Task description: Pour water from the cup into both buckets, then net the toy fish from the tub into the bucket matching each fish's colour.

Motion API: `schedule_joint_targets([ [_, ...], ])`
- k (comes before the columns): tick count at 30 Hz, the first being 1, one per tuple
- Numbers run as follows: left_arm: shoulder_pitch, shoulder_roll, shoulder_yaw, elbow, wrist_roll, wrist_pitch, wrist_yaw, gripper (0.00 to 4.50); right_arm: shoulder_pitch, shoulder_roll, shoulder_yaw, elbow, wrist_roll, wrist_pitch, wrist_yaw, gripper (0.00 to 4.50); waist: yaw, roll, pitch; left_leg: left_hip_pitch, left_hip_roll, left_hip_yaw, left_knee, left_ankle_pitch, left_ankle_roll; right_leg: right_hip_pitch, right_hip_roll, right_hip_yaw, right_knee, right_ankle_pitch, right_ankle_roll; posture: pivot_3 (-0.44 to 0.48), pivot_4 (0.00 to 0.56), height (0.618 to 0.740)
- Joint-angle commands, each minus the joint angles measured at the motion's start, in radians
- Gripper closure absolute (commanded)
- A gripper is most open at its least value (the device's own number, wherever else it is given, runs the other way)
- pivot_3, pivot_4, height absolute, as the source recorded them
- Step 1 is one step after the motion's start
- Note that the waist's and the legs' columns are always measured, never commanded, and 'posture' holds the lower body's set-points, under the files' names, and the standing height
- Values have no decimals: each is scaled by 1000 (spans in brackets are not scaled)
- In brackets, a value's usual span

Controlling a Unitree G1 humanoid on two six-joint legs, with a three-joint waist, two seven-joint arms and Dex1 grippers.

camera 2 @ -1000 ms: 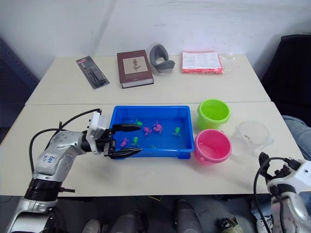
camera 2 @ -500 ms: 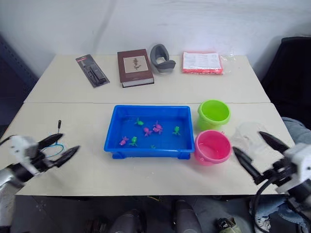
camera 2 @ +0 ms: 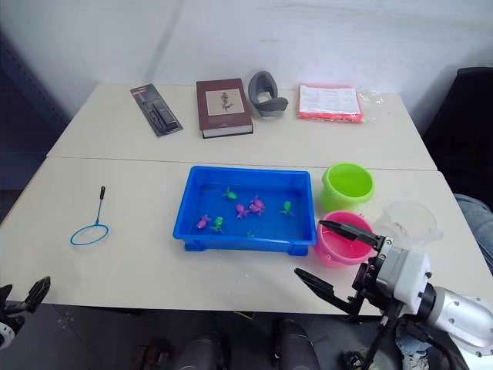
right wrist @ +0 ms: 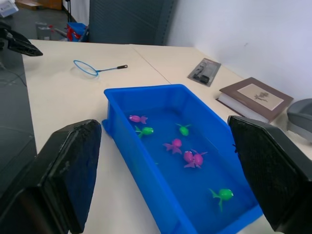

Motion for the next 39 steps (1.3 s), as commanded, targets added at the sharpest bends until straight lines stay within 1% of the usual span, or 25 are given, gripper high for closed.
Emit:
schedule_joint_targets([
  [1,-78,43,-33,-101,-38,61,25,0,11,4,-7,-22,5,-31,-3,89,10,1,0,0,0,0,0,0,0,0,0,0,0,0,0,0,150,740],
  [2,-113,59,-53,-112,-36,95,40,0,9,6,-8,-18,4,-34,-9,89,14,1,0,0,0,0,0,0,0,0,-1,-1,0,0,0,0,150,740],
  [4,-213,92,-91,-118,-21,213,131,0,-2,2,-2,-10,1,-36,-11,89,16,1,1,0,0,0,1,1,-1,2,-2,-4,1,0,0,0,150,740],
  [6,-328,139,-151,-93,4,302,177,0,-27,-2,16,0,-7,-35,-15,89,14,1,1,0,0,0,1,1,-1,3,-3,-4,2,0,1,0,150,740],
  [8,-440,192,-223,-22,58,374,219,0,-51,-5,41,3,-22,-36,-17,89,9,1,1,0,0,0,1,3,-1,2,-2,-5,3,1,1,0,150,740],
  [10,-562,229,-273,87,98,425,256,0,-77,-7,63,2,-29,-23,-32,89,2,2,1,0,0,1,1,5,3,2,-2,-5,3,1,2,0,150,740],
  [13,-706,258,-363,276,137,451,226,0,-121,-8,93,-4,-37,-3,-61,89,-9,2,1,0,1,3,1,5,2,1,-1,-6,4,1,2,0,150,740],
  [14,-750,252,-402,313,159,460,234,0,-133,-12,99,-6,-37,5,-68,89,-15,2,1,0,1,3,1,5,2,1,-1,-6,4,1,2,0,150,740],
  [15,-785,250,-433,346,176,460,234,0,-142,-16,101,-10,-38,12,-73,89,-16,2,1,-1,0,3,1,8,-5,0,-1,-10,5,1,2,0,150,740],
  [16,-812,250,-456,374,187,461,225,0,-149,-22,102,-14,-43,19,-79,89,-13,1,2,-1,1,5,1,8,-5,0,-2,-11,7,1,2,0,150,740],
  [20,-897,241,-512,564,226,428,194,0,-144,-40,89,-45,-16,71,-113,89,-12,-1,2,-1,0,6,2,8,-4,0,-2,-13,6,2,3,0,150,740],
  [21,-921,233,-508,613,228,434,206,0,-142,-43,90,-51,-17,74,-118,89,-11,-1,2,-1,0,7,2,8,-4,0,-2,-13,6,2,3,0,150,740],
  [24,-954,221,-521,711,250,398,198,800,-138,-46,81,-66,-19,80,-133,0,-6,0,2,0,0,8,2,8,-4,0,-2,-14,6,2,3,0,150,740],
  [25,-955,218,-527,731,256,393,192,1185,-134,-46,79,-71,-21,81,-137,0,-5,0,2,1,0,8,2,9,-5,0,-3,-15,6,2,3,0,150,740],
  [28,-943,217,-527,759,264,397,184,2458,-109,-48,68,-79,-26,78,-138,0,-1,0,2,2,0,9,2,10,-5,0,-3,-17,8,2,3,0,150,740],
  [30,-933,223,-495,758,247,389,179,3360,-96,-47,59,-83,-32,75,-141,0,1,0,2,5,0,11,2,10,-5,1,-3,-17,9,2,3,0,150,740],
  [31,-926,230,-483,753,238,381,156,3942,-92,-47,56,-85,-32,76,-144,0,1,0,2,5,0,11,2,10,-5,1,-3,-16,10,2,3,0,150,740],
  [32,-925,235,-454,748,213,358,124,4275,-90,-48,52,-88,-30,79,-146,0,0,0,2,5,0,11,2,10,-5,1,-3,-15,10,2,3,0,150,740],
  [33,-925,238,-431,747,194,319,89,4472,-89,-50,50,-92,-30,82,-148,0,0,0,2,5,0,11,2,10,-5,1,-3,-14,10,2,3,0,150,740],
  [34,-925,240,-414,747,182,290,65,4472,-88,-52,48,-94,-29,84,-148,0,1,0,2,5,0,11,2,10,-5,0,-3,-13,10,2,3,0,150,740],
  [35,-927,242,-393,741,162,224,12,4472,-86,-60,44,-96,-21,95,-148,0,1,0,2,4,0,11,2,10,-5,0,-3,-13,10,2,3,0,150,740],
  [37,-939,284,-379,701,118,106,-188,4472,-99,-123,22,-124,80,198,-157,0,2,-1,3,2,0,11,3,10,-5,-2,-4,-13,10,2,3,0,150,740],
  [39,-944,340,-402,655,102,-5,-400,4472,-142,-183,2,-141,193,302,-207,0,5,-7,4,-1,0,11,5,10,-6,-6,-4,-13,12,2,3,0,150,740],
])
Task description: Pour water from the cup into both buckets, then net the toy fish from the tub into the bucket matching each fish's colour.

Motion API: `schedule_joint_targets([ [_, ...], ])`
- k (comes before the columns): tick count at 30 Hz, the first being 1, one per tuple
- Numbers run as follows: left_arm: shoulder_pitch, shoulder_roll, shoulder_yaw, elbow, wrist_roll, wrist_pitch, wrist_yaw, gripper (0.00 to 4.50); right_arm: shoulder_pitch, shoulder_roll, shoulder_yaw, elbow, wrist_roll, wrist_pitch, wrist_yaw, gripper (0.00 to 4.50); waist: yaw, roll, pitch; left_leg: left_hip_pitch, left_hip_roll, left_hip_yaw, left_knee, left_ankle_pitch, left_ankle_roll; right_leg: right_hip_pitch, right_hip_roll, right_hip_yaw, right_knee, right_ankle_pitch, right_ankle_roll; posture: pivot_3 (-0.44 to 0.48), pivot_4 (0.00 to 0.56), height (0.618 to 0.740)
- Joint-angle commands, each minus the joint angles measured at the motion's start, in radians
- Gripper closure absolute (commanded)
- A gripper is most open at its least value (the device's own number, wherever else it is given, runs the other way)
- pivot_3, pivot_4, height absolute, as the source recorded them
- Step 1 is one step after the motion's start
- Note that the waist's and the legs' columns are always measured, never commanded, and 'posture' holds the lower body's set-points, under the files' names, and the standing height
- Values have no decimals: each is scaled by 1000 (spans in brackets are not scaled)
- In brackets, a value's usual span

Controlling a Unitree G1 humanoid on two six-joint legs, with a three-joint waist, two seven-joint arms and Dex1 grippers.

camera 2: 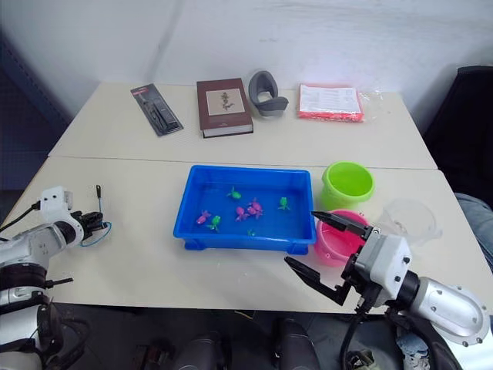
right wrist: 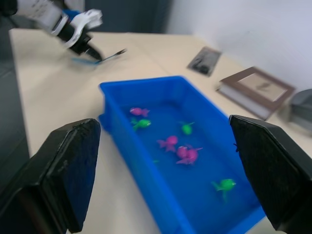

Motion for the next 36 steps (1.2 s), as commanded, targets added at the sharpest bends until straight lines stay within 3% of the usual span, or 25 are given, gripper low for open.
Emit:
schedule_joint_targets([
  [1,-25,111,-17,-113,-43,-215,-344,4472,-67,-84,-68,-65,180,163,-92,0,0,-7,1,-1,0,0,0,0,0,-1,0,0,1,0,-1,0,150,740],
  [4,-17,160,-108,-186,-28,-368,-612,4472,-152,-148,-63,-49,287,280,-173,0,0,-7,1,-2,1,0,0,0,-2,-3,-2,0,0,-1,-4,0,150,740],
  [7,-39,229,-280,-305,20,-444,-893,4472,-262,-241,-18,-9,423,407,-180,0,3,1,3,-2,0,1,-1,-1,0,-3,-4,0,-2,-1,-4,0,150,740],
  [10,-109,229,-429,-484,7,-360,-1038,4472,-367,-325,71,57,441,536,-180,0,6,2,3,-4,0,1,-1,-1,2,-4,-2,-1,-2,-1,-5,0,150,740],
  [11,-130,216,-460,-532,-6,-302,-1048,4472,-401,-325,97,76,456,557,-182,0,7,1,4,-6,1,0,0,-1,3,-4,-2,-2,-3,-1,-5,0,150,740],
  [14,-156,221,-612,-625,36,-338,-1061,4472,-529,-277,189,115,499,614,-195,0,2,2,4,-18,2,-1,11,-1,5,-10,1,-2,-1,1,-2,0,150,740],
  [19,-236,85,-710,-691,41,-225,-991,4472,-695,-141,337,170,546,728,-287,0,-16,2,4,-20,0,1,18,-3,12,-10,2,-1,2,4,3,0,150,740],
  [26,-212,-26,-723,-726,25,-186,-947,4472,-744,17,397,225,539,771,-358,0,-18,3,5,-26,0,0,29,-7,18,-10,2,-1,2,5,6,0,150,740],
  [36,-195,-45,-724,-749,36,-177,-941,4472,-753,53,401,247,513,821,-345,0,-15,3,5,-29,-1,-2,31,-7,18,-11,1,-2,2,6,7,0,150,740],
])
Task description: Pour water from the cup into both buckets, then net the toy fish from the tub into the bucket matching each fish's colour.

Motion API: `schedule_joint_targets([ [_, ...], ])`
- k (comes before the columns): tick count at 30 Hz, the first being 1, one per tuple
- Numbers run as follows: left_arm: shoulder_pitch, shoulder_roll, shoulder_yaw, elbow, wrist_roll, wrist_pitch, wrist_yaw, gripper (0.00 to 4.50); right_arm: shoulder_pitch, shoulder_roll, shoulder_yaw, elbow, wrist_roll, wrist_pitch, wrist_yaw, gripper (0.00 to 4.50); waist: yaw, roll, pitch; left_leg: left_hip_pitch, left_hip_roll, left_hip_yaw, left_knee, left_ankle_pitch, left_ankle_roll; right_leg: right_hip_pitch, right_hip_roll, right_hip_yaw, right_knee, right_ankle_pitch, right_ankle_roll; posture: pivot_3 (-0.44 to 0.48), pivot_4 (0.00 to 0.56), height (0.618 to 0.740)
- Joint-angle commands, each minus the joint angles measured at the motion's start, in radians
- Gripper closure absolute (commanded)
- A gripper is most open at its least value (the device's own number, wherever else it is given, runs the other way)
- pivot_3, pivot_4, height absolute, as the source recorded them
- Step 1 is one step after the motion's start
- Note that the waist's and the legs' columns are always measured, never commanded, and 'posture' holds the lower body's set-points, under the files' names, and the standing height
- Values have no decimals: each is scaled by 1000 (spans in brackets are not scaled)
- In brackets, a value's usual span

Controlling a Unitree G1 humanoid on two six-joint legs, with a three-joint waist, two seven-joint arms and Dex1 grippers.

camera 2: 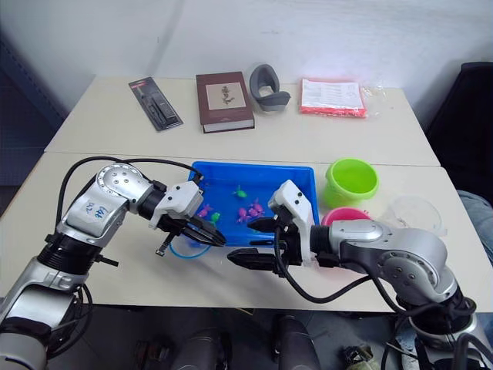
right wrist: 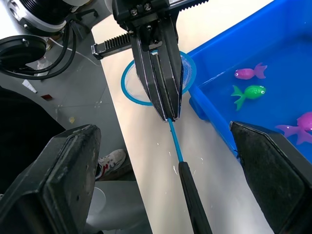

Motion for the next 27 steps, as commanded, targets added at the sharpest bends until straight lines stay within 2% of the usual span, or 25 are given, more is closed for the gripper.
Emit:
schedule_joint_targets([
  [1,-13,-10,13,-36,-1,-1,4,4472,-16,1,-8,-5,4,24,7,0,0,0,0,0,0,0,0,0,0,0,0,0,0,0,0,0,150,740],
  [8,-17,-15,9,-37,6,9,4,4472,-15,7,-11,0,3,56,15,0,0,0,0,-1,0,-1,0,0,0,0,0,-1,0,0,0,0,150,740],
  [11,-10,-17,6,-42,11,7,8,4500,-8,13,-17,-1,-2,51,13,878,-1,0,0,-1,0,-1,0,0,0,0,0,-2,0,0,0,0,150,740],
  [18,-1,-20,7,-40,16,-8,12,4500,-5,22,-19,1,-32,42,17,4482,-1,0,0,-1,0,-1,0,0,0,0,0,-2,0,0,0,0,150,740],
  [21,4,-31,38,-50,-44,11,-10,4500,1,20,-16,-10,-59,25,33,4482,-1,0,0,-1,0,-2,1,0,0,0,0,-2,0,0,0,0,150,740],
  [23,1,-58,116,-58,-135,73,20,3812,11,17,-20,-25,-91,-7,51,4500,-1,0,0,-1,0,-2,1,0,0,0,0,-2,0,0,0,0,150,740],
  [24,0,-49,141,-50,-137,63,21,3529,17,18,-24,-33,-109,-26,54,4500,-1,0,0,-2,0,-2,1,0,0,0,0,-2,0,0,0,0,150,740],
  [27,-20,-23,263,41,-149,15,76,2157,43,-24,-60,-74,-134,-51,81,4500,-2,0,0,-3,0,-3,2,0,0,0,0,-3,0,0,1,0,150,740],
])
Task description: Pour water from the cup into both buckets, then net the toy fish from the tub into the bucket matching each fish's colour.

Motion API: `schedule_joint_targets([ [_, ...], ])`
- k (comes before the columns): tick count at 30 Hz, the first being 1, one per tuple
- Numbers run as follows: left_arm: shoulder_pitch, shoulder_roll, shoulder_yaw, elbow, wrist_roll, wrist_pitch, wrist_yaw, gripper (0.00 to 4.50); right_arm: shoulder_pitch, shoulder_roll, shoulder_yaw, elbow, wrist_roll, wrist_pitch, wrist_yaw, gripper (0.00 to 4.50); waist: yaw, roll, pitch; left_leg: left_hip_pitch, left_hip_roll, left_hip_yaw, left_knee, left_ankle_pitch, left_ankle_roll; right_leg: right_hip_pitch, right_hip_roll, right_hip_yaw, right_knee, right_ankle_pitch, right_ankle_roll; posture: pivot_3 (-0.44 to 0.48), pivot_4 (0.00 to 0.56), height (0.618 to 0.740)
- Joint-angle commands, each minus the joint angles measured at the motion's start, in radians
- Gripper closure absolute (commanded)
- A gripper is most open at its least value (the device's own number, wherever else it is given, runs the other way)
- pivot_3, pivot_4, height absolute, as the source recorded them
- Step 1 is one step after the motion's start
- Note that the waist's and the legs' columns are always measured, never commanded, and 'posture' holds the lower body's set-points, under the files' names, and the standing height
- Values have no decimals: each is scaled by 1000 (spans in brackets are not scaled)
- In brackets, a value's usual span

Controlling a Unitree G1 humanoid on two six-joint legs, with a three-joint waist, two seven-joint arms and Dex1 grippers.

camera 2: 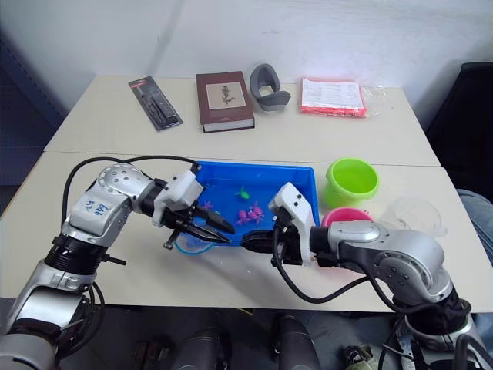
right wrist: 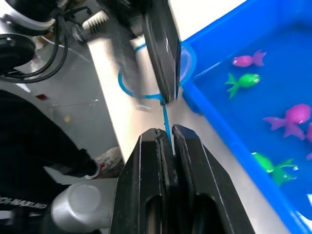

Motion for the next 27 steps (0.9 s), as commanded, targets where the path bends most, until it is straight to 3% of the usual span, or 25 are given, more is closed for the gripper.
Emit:
schedule_joint_targets([
  [1,-37,34,170,87,-35,-55,72,1663,35,-55,-70,-78,-20,-47,45,4500,0,0,0,0,0,0,0,0,0,0,0,0,0,0,0,0,150,740],
  [5,-46,82,292,247,-18,-181,101,49,89,-107,-155,-101,-96,-114,36,4500,-1,0,0,0,0,0,0,0,0,0,0,-4,0,0,0,0,150,740],
  [9,45,149,311,273,-25,-161,48,14,136,-161,-188,-105,-230,-189,32,4500,-2,0,0,1,0,2,-1,0,0,0,0,-6,0,0,0,0,150,740],
  [14,171,121,322,228,-20,-199,93,14,169,-270,-88,-17,-486,-327,95,4500,4,0,0,1,-2,3,0,0,0,0,0,-6,0,1,1,0,150,740],
  [27,286,47,296,121,-24,-190,172,14,37,-270,89,121,-776,-385,172,4500,0,0,0,1,-1,5,0,0,1,-1,-1,-5,0,1,2,0,150,740],
])
